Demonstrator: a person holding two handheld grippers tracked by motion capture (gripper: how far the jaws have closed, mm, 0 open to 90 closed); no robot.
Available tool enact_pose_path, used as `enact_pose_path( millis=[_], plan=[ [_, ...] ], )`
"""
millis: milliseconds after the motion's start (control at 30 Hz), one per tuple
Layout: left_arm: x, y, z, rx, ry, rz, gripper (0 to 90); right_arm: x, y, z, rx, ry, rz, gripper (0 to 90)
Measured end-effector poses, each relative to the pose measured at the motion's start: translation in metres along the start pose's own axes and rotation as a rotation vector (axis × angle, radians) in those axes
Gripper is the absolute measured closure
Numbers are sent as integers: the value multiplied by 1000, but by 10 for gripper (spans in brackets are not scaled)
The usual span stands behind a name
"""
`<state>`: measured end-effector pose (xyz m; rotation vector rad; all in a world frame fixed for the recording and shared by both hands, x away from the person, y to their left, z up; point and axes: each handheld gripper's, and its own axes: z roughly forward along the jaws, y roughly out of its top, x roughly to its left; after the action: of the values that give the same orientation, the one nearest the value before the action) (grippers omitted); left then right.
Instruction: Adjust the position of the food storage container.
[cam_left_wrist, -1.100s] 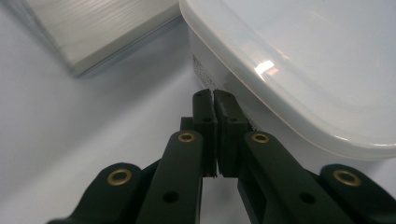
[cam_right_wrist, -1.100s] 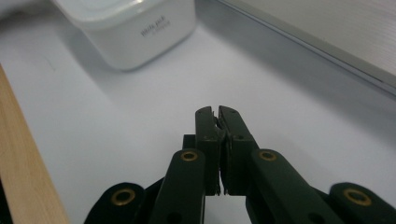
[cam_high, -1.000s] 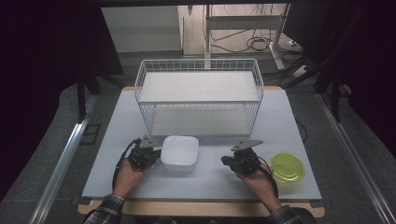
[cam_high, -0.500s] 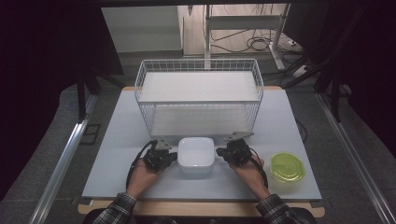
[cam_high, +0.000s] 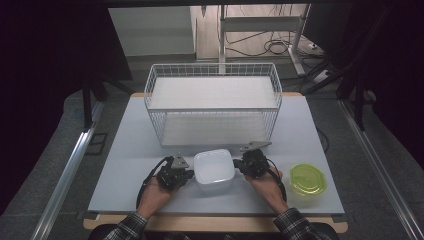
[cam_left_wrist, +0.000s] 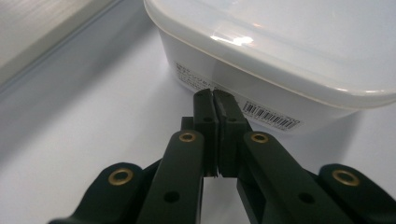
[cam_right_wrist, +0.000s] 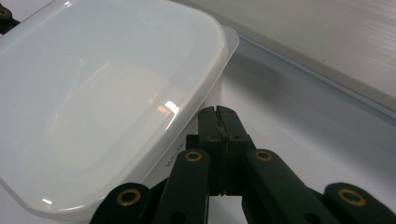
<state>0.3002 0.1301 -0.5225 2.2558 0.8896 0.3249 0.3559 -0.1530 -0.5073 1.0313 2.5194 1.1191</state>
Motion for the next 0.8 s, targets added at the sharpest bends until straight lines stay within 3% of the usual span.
enact_pose_path(
  millis=[200, 467, 667, 800],
  plan=[
    [-11, -7, -9, 22, -20, 16, 881, 7, -1, 0, 9, 14, -16, 895],
    [-17, -6, -9, 25, -25, 28, 872, 6, -1, 0, 8, 10, -20, 895],
    [-14, -7, -9, 21, -40, 16, 841, 7, -1, 0, 9, 1, -29, 893],
    [-13, -5, -10, 15, -27, 13, 841, 7, -1, -2, 12, 3, -25, 893]
  ],
)
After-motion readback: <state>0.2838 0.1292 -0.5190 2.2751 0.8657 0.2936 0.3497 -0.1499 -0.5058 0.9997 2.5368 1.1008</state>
